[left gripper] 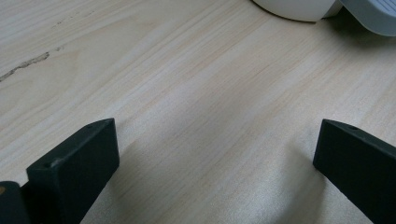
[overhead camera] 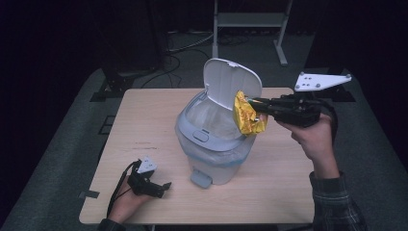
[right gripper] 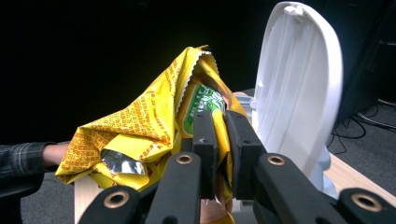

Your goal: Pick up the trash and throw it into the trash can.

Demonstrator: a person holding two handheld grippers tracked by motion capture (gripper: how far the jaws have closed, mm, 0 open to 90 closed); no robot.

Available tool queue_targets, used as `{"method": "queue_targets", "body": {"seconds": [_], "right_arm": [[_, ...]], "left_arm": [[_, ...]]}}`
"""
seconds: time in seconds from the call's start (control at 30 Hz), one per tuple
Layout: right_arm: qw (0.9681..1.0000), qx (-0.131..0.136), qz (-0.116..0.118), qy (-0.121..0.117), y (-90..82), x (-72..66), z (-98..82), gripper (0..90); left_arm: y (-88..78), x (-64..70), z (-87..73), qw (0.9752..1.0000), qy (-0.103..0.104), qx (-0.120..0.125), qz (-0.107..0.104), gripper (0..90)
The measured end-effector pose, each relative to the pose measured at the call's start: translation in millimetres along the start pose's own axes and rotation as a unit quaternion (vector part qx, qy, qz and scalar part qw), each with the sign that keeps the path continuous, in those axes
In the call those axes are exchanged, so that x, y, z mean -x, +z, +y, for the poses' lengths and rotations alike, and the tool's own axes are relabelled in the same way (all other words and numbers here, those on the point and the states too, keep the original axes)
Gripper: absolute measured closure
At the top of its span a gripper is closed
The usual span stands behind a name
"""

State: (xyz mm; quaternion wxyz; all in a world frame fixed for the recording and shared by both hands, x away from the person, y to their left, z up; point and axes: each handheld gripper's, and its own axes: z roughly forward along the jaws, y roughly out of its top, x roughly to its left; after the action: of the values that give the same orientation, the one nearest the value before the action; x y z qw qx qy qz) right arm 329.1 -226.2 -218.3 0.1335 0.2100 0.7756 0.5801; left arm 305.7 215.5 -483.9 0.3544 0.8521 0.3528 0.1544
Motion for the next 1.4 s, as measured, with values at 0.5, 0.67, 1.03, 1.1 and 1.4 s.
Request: {"method": "queue_targets", "body": {"seconds": [0.5, 0.67, 1.03, 1.1, 1.4], "right_arm": [[1.0000, -0.004, 0.006, -0.004, 32.7, -1.3, 5.1, 82.6], [1.0000, -0.006, 0.007, -0.004, 42.2, -0.5, 5.0, 82.5], [0.9999, -0.015, 0.000, -0.007, 64.8, -0.1, 3.8, 81.8], [0.9998, -0.019, -0.004, -0.010, 68.9, -0.3, 3.4, 81.8], [0.9996, -0.024, -0.010, -0.014, 76.8, 0.1, 1.0, 78.1]], "left_arm": [[0.0, -0.1, 0.0, 1.0000, 0.000, 0.000, 0.000, 0.0], [0.0, 0.0, 0.0, 1.0000, 0.000, 0.000, 0.000, 0.0], [0.0, 0.0, 0.0, 1.0000, 0.000, 0.000, 0.000, 0.0], [0.0, 0.0, 0.0, 1.0000, 0.000, 0.000, 0.000, 0.0], [0.0, 0.0, 0.0, 1.0000, 0.000, 0.000, 0.000, 0.0]]}}
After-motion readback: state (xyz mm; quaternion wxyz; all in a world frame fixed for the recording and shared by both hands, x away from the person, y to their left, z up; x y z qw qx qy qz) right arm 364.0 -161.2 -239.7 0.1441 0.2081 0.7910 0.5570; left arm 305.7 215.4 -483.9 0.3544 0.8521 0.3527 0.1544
